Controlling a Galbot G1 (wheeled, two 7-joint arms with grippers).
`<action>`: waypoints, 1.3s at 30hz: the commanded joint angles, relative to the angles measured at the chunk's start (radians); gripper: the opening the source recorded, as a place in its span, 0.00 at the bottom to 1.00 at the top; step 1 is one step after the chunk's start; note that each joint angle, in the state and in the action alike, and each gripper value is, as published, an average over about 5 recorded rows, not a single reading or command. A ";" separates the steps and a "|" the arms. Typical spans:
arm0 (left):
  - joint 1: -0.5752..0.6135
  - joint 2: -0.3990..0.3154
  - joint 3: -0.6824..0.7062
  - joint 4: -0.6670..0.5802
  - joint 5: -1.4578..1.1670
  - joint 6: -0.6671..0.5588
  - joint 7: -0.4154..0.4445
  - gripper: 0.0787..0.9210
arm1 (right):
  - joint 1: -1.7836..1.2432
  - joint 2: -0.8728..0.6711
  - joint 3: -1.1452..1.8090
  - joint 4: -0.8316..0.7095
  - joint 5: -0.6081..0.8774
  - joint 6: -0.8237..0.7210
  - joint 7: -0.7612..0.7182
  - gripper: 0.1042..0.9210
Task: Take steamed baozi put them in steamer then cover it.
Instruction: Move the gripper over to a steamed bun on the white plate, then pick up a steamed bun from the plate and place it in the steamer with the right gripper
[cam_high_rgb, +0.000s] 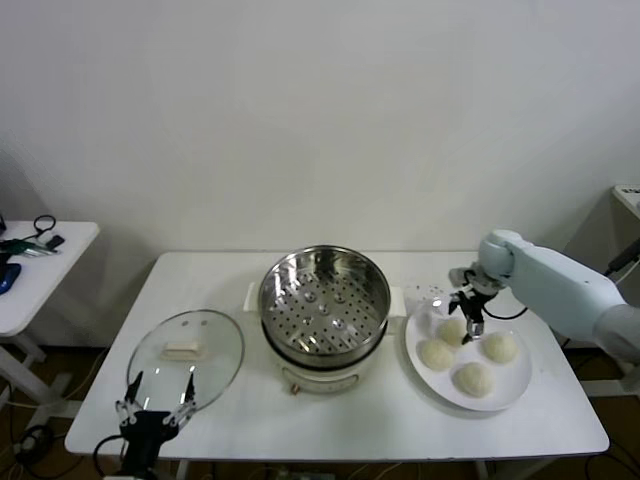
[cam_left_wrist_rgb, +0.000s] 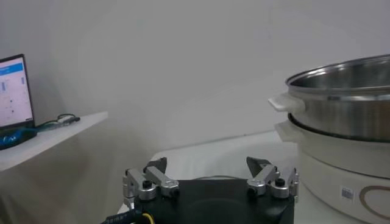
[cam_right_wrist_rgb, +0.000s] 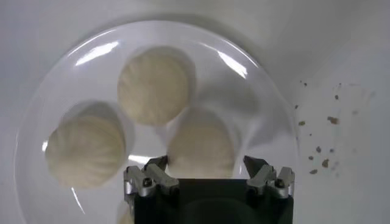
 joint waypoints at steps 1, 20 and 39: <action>0.002 0.000 0.001 0.001 -0.001 -0.001 -0.001 0.88 | 0.000 0.024 -0.019 -0.021 -0.010 0.005 -0.003 0.88; 0.009 -0.007 0.006 0.002 -0.002 -0.008 -0.001 0.88 | 0.013 0.016 -0.015 -0.011 -0.017 0.018 -0.006 0.66; 0.018 -0.005 0.009 -0.003 0.000 -0.009 -0.002 0.88 | 0.485 0.039 -0.304 0.169 0.112 0.241 -0.055 0.69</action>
